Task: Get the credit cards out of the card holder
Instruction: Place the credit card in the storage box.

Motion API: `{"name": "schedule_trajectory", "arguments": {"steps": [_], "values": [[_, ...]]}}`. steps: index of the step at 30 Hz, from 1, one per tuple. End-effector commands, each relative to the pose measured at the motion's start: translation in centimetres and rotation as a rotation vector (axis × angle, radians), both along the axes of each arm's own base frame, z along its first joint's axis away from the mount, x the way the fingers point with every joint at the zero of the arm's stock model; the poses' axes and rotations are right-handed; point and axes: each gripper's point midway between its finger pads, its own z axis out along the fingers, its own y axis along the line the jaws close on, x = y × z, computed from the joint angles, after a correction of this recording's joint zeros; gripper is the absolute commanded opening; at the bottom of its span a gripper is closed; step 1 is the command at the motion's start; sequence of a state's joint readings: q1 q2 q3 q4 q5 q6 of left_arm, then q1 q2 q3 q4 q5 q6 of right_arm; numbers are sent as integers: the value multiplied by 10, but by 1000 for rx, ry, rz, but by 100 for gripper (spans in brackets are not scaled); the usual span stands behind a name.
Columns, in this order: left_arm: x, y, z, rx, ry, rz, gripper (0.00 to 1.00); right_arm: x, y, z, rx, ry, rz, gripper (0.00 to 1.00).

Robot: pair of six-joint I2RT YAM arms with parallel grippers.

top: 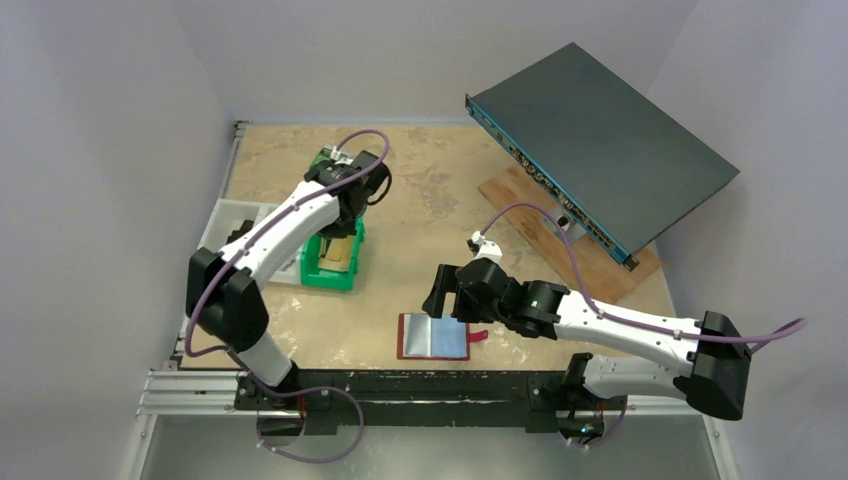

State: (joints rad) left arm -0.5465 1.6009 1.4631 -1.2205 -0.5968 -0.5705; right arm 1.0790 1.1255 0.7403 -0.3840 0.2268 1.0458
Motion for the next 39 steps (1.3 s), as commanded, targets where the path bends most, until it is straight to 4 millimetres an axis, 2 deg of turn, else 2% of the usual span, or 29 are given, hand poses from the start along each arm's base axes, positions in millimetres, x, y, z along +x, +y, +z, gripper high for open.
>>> {"name": "schedule_trajectory", "arguments": {"steps": [1, 5, 11, 15, 20, 28, 39], "values": [[27, 2, -3, 53, 13, -39, 0, 6, -1, 13, 13, -43, -9, 93], [38, 1, -28, 90, 87, -26, 0, 5, -5, 13, 10, -43, -16, 93], [43, 5, -61, 118, 173, -15, 0, 4, -12, 9, 1, -41, -31, 93], [42, 4, -65, 102, 189, -16, 0, 2, -14, 7, -2, -36, -36, 93], [41, 2, -58, 81, 188, -30, 14, 2, -15, 6, 1, -33, -41, 93], [33, 0, -37, 23, 151, -48, 36, 3, -12, 5, -14, -27, -33, 93], [13, -12, 12, -150, 48, -118, 69, 5, -10, -1, -32, -20, -40, 94]]}}
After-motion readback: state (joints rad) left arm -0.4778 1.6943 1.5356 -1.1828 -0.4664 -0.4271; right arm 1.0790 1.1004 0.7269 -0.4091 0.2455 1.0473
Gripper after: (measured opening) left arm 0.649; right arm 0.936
